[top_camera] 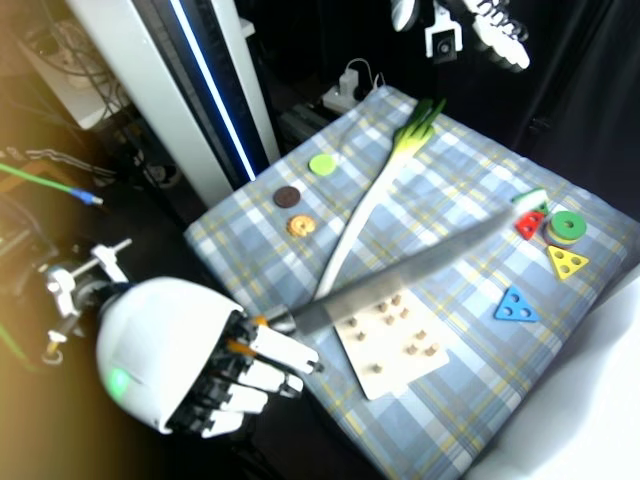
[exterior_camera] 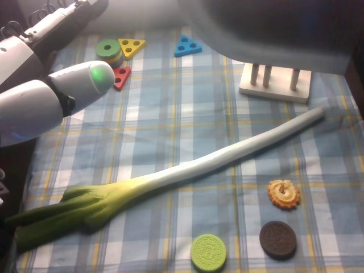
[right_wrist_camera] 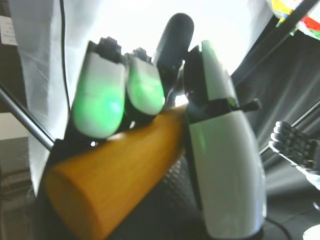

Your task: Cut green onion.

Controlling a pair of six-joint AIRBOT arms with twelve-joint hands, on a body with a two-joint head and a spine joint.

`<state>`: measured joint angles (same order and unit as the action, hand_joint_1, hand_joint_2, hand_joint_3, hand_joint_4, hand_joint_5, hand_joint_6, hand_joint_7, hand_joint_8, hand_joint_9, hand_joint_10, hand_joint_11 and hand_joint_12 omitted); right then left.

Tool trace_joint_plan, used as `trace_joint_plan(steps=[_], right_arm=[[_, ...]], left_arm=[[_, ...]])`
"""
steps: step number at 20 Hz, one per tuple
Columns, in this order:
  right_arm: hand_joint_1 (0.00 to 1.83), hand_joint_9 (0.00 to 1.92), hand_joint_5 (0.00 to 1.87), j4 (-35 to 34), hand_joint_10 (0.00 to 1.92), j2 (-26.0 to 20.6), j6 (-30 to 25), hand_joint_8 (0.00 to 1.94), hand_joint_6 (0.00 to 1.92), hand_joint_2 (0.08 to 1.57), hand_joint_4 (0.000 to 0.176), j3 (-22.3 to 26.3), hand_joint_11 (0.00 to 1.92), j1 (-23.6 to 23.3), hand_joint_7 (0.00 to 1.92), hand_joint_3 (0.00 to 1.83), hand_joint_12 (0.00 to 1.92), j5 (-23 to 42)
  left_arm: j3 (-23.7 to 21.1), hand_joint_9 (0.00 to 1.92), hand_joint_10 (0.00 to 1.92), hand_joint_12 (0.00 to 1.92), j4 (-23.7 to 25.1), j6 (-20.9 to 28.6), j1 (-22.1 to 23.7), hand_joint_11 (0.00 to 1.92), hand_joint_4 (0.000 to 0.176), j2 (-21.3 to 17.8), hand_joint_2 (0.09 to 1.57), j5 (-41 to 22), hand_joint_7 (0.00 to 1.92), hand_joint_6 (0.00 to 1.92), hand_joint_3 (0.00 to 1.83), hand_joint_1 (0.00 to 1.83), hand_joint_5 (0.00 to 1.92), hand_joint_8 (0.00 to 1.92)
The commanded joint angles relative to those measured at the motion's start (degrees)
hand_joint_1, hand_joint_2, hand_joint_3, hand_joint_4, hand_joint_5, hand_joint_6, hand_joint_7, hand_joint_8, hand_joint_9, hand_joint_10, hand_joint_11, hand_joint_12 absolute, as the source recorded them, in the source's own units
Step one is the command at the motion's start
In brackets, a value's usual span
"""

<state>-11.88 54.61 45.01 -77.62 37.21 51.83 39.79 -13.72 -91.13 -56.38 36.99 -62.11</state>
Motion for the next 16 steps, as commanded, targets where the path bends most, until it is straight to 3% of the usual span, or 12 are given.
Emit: trace_joint_plan(steps=[1, 9, 13, 16], right_arm=[[1.33, 1.55, 1.07, -1.46, 1.92, -0.51, -0.28, 1.94, 1.92, 1.30, 0.000, -0.78, 1.63, -1.05, 1.36, 0.00, 1.92, 7.05], [1.23, 1.50, 1.08, -1.39, 1.92, 0.25, 1.60, 1.94, 1.92, 1.31, 0.000, -2.18, 1.55, -2.16, 1.33, 0.00, 1.92, 2.45], [1.18, 1.55, 1.10, 1.50, 1.92, 0.61, 1.92, 1.94, 1.92, 1.33, 0.000, -2.72, 1.61, -2.26, 1.40, 0.00, 1.92, -1.33], [1.09, 1.43, 1.01, 1.93, 1.92, 0.97, 1.92, 1.94, 1.92, 1.33, 0.000, -2.76, 1.52, -2.28, 1.28, 0.00, 1.92, -1.69]], left_arm=[[-0.15, 0.00, 0.00, 0.00, 0.38, 0.30, 0.22, 0.00, 0.000, -0.07, 1.35, -7.51, 0.01, 0.01, 0.00, 0.00, 0.02, 0.00], [-0.14, 0.00, 0.00, 0.00, 0.28, 0.30, -0.14, 0.00, 0.000, -0.01, 1.35, -7.58, 0.01, 0.00, 0.00, 0.00, 0.03, 0.00], [-0.15, 0.01, 0.01, 0.00, 0.23, 0.31, -0.33, 0.00, 0.000, 0.10, 1.37, -7.58, 0.03, 0.01, 0.01, 0.00, 0.06, 0.01], [-0.23, 0.05, 0.01, 0.01, 0.23, 0.31, -0.50, 0.01, 0.000, 0.12, 1.39, -7.97, 0.07, 0.01, 0.01, 0.00, 0.08, 0.01]])
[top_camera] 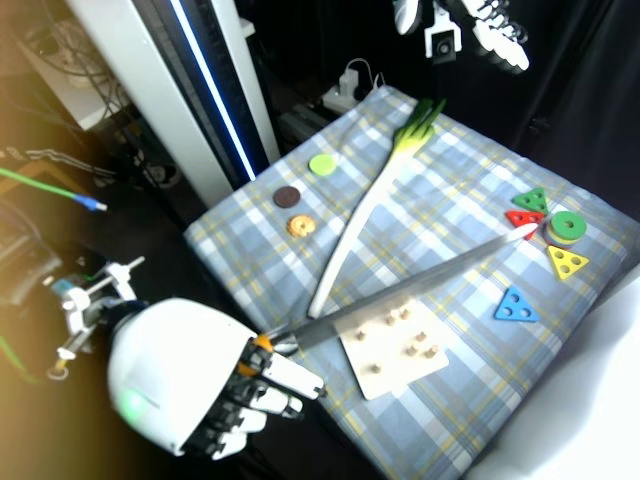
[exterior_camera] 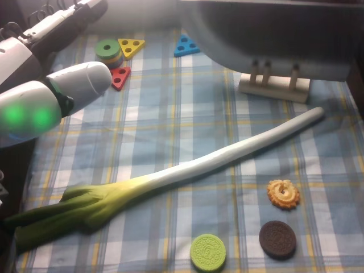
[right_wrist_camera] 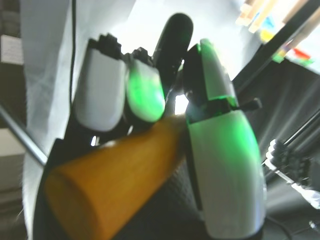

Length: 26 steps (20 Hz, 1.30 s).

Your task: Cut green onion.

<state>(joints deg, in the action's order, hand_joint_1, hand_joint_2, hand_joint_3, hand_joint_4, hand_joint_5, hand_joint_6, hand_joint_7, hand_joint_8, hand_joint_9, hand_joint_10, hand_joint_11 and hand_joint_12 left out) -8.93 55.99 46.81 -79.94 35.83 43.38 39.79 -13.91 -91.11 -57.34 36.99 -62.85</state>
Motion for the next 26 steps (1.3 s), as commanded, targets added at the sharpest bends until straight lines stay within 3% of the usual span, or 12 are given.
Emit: trace_joint_plan(steps=[1, 2, 4, 5, 6, 8, 9, 10, 12, 17, 19, 26], right_arm=[[1.10, 1.40, 0.97, -1.02, 1.92, -0.33, 0.13, 1.94, 1.92, 1.33, 0.000, -0.43, 1.49, -0.90, 1.25, 0.00, 1.92, 6.74], [1.09, 1.39, 0.92, -0.98, 1.92, -0.28, 0.13, 1.94, 1.92, 1.32, 0.000, -0.35, 1.48, -0.89, 1.22, 0.00, 1.92, 6.53], [0.94, 1.25, 0.81, -0.90, 1.92, -0.23, 0.13, 1.94, 1.92, 1.33, 0.088, -0.07, 1.33, -0.73, 1.07, 0.00, 1.92, 6.12], [0.95, 1.23, 0.78, -0.94, 1.92, -0.14, 0.13, 1.94, 1.92, 1.32, 0.090, 0.13, 1.31, -0.66, 1.04, 0.00, 1.92, 6.05], [1.01, 1.16, 0.72, -1.07, 1.92, -0.05, 0.13, 1.94, 1.51, 1.28, 0.000, 0.35, 1.20, -0.66, 0.98, 0.00, 1.92, 6.03], [0.98, 0.60, 0.68, -1.84, 1.72, -0.04, 0.12, 1.64, 1.44, 1.28, 0.000, 0.62, 0.59, -0.09, 0.53, 0.00, 1.92, 6.01], [0.99, 0.57, 0.45, -2.41, 1.26, -0.20, 0.12, 0.95, 0.69, 1.17, 0.000, 0.86, 0.54, 0.38, 0.49, 0.00, 1.65, 6.03], [0.99, 0.57, 0.45, -2.55, 1.26, -0.24, 0.12, 0.95, 0.69, 1.17, 0.000, 0.97, 0.54, 0.47, 0.49, 0.00, 1.65, 6.03], [0.91, 0.47, 0.37, -3.42, 0.46, -0.58, 0.12, 0.21, 0.07, 1.09, 0.000, 1.10, 0.17, 1.34, 0.56, 0.00, 1.14, 6.02], [0.92, 0.30, 0.02, -4.48, 0.00, -2.63, 0.12, 0.00, 0.00, 1.04, 0.075, 2.55, 0.00, 2.57, 0.27, 0.00, 0.56, 7.85], [0.95, 0.13, 0.00, -4.49, 0.00, -4.78, 0.13, 0.00, 0.00, 1.01, 0.149, 4.31, 0.00, 3.31, 0.07, 0.00, 0.21, 10.77], [0.84, 0.00, 0.00, -4.46, 0.00, -14.29, 0.26, 0.00, 0.00, 1.00, 0.176, 16.95, 0.00, 14.63, 0.00, 0.01, 0.00, 32.97]], left_arm=[[-0.29, 0.07, 0.01, 0.01, 0.42, 0.29, 0.30, 0.02, 0.000, 0.09, 1.39, -7.39, 0.08, 0.00, 0.00, 0.00, 0.08, 0.01], [-0.35, 0.05, 0.00, 0.00, 0.42, 0.29, 0.09, 0.01, 0.000, 0.07, 1.38, -7.52, 0.07, 0.00, 0.00, 0.00, 0.07, 0.00], [-0.40, 0.06, 0.01, 0.01, 0.42, 0.29, -0.02, 0.02, 0.000, 0.07, 1.39, -7.54, 0.07, 0.00, 0.00, 0.00, 0.07, 0.00], [-0.45, 0.07, 0.01, 0.01, 0.42, 0.29, -0.07, 0.03, 0.000, 0.06, 1.39, -7.54, 0.08, 0.00, 0.00, 0.00, 0.08, 0.01], [-0.51, 0.06, 0.01, 0.00, 0.42, 0.29, -0.17, 0.00, 0.000, 0.02, 1.40, -7.58, 0.07, 0.00, 0.00, 0.00, 0.07, 0.00], [-0.69, 0.06, 0.00, 0.00, 0.33, 0.30, -0.55, 0.00, 0.000, -0.10, 1.41, -7.92, 0.06, 0.00, 0.01, 0.00, 0.06, 0.00], [-0.82, 0.06, 0.00, 0.00, 0.21, 0.31, -0.90, 0.00, 0.000, -0.15, 1.41, -8.35, 0.06, 0.00, 0.01, 0.00, 0.06, 0.00], [-0.86, 0.06, 0.00, 0.00, 0.19, 0.31, -0.98, 0.00, 0.000, -0.16, 1.41, -8.46, 0.06, 0.00, 0.01, 0.00, 0.06, 0.00], [-0.94, 0.04, 0.00, 0.00, 0.12, 0.31, -1.17, 0.00, 0.000, -0.20, 1.43, -8.71, 0.04, 0.00, 0.01, 0.00, 0.04, 0.00], [-1.07, 0.04, 0.00, 0.00, -0.23, 0.31, -1.48, 0.00, 0.000, -0.53, 1.44, -9.13, 0.05, 0.00, 0.01, 0.00, 0.04, 0.00], [-1.02, 0.04, 0.00, 0.01, -0.24, 0.31, -1.50, 0.01, 0.000, -0.69, 1.44, -9.18, 0.05, 0.01, 0.01, 0.00, 0.05, 0.00], [0.05, 0.00, 0.00, 0.00, -0.87, 4.36, -2.22, 0.00, 0.000, -2.53, 1.44, -14.56, 0.00, 0.01, 0.00, 0.00, 0.02, 0.00]])
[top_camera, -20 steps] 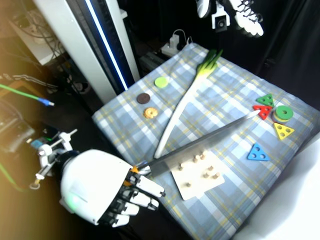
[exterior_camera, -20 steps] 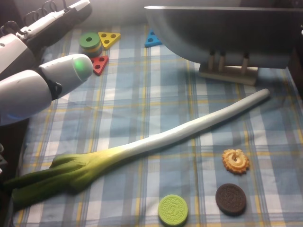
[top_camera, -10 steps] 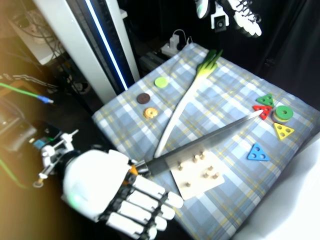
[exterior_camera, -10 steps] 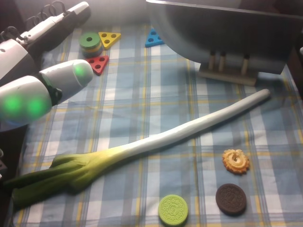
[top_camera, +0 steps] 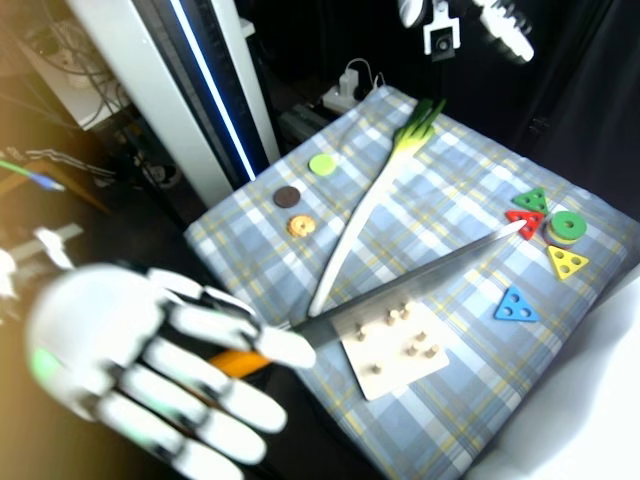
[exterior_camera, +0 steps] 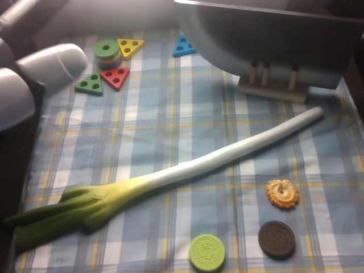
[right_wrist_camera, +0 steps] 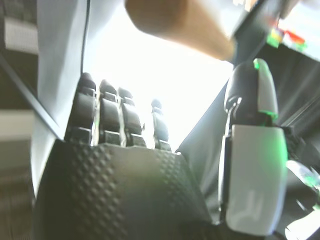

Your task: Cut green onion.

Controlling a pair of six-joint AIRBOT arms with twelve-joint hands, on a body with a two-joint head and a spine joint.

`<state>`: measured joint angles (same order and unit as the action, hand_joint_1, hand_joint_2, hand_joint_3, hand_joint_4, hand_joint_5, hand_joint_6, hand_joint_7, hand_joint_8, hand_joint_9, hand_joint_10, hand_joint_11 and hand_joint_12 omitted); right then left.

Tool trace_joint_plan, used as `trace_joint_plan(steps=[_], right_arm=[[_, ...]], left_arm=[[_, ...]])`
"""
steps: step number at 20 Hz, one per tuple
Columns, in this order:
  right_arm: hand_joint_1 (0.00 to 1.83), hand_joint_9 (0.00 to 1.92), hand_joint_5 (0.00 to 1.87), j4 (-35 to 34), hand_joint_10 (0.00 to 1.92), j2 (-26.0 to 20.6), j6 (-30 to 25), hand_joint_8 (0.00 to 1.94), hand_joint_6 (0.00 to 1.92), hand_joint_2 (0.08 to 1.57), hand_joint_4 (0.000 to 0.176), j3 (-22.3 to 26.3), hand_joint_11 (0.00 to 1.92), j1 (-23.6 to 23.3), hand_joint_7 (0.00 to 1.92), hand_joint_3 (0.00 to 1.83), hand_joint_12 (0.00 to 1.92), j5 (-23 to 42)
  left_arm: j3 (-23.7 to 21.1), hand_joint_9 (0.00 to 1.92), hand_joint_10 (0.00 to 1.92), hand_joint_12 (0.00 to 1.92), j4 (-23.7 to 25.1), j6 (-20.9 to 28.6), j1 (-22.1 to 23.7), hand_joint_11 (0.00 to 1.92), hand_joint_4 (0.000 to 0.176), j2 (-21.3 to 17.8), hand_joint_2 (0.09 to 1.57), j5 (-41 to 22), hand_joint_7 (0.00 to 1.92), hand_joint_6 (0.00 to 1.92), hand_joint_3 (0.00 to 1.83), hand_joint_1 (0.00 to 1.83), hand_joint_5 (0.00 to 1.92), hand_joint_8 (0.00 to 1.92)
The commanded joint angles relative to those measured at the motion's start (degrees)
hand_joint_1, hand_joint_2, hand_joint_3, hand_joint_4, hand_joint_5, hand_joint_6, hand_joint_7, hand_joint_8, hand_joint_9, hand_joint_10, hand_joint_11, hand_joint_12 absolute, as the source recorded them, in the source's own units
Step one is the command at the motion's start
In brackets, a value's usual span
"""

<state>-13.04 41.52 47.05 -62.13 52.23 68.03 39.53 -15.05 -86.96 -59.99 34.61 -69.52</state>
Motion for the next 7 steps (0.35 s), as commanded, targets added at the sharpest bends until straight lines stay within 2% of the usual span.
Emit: trace_joint_plan(steps=[1, 2, 3, 4, 5, 6, 7], right_arm=[[0.84, 0.00, 0.00, -0.91, 0.00, -0.31, 0.02, 0.00, 0.00, 1.01, 0.170, 1.79, 0.00, 2.32, 0.00, 0.01, 0.00, 13.79], [0.78, 0.00, 0.00, -1.31, 0.00, -0.29, 0.02, 0.00, 0.00, 0.99, 0.127, 2.91, 0.00, 4.74, 0.00, 0.00, 0.00, 16.43], [0.77, 0.00, 0.00, -2.82, 0.00, -0.17, 0.01, 0.00, 0.00, 0.98, 0.107, 5.11, 0.00, 9.35, 0.00, 0.00, 0.00, 22.25], [0.74, 0.00, 0.00, -5.06, 0.00, 0.21, -0.36, 0.00, 0.00, 0.96, 0.118, 7.10, 0.00, 15.54, 0.00, 0.00, 0.00, 30.07], [0.74, 0.00, 0.00, -5.27, 0.00, 0.21, -0.52, 0.00, 0.00, 0.96, 0.118, 7.22, 0.00, 16.08, 0.00, 0.00, 0.00, 30.97], [0.75, 0.00, 0.00, -5.48, 0.00, 0.23, -1.42, 0.00, 0.00, 0.97, 0.095, 7.45, 0.00, 17.78, 0.01, 0.00, 0.00, 32.85], [0.78, 0.00, 0.00, -5.31, 0.00, 0.25, -2.43, 0.01, 0.00, 1.01, 0.081, 7.29, 0.00, 18.34, 0.02, 0.01, 0.00, 32.93]], left_arm=[[0.43, 0.01, 0.01, 0.00, 0.29, 1.23, 0.31, 0.00, 0.000, -0.76, 1.45, -8.42, 0.02, 0.01, 0.01, 0.00, 0.02, 0.01], [0.60, 0.01, 0.01, 0.00, 0.29, 2.18, -0.03, 0.00, 0.000, -1.08, 1.47, -8.87, 0.03, 0.01, 0.02, 0.00, 0.02, 0.01], [1.47, 0.02, 0.01, 0.00, 0.30, 7.24, -1.34, 0.00, 0.000, -1.45, 1.47, -10.58, 0.02, 0.00, 0.01, 0.00, 0.02, 0.01], [4.29, 0.03, 0.01, 0.00, 0.32, 19.77, -3.35, 0.00, 0.000, -1.09, 1.39, -14.53, 0.03, 0.00, 0.00, 0.11, 0.01, 0.01], [4.78, 0.03, 0.01, 0.00, 0.32, 21.49, -3.58, 0.00, 0.000, -0.90, 1.39, -14.99, 0.03, 0.00, 0.00, 0.11, 0.01, 0.01], [6.08, 0.02, 0.01, 0.00, 0.19, 25.56, -4.41, 0.00, 0.000, -0.43, 1.36, -16.04, 0.02, 0.00, 0.00, 0.21, 0.02, 0.00], [6.63, 0.00, 0.00, 0.00, -0.07, 26.59, -4.73, 0.00, 0.000, -0.33, 1.37, -16.51, 0.00, 0.00, 0.00, 0.23, 0.01, 0.00]])
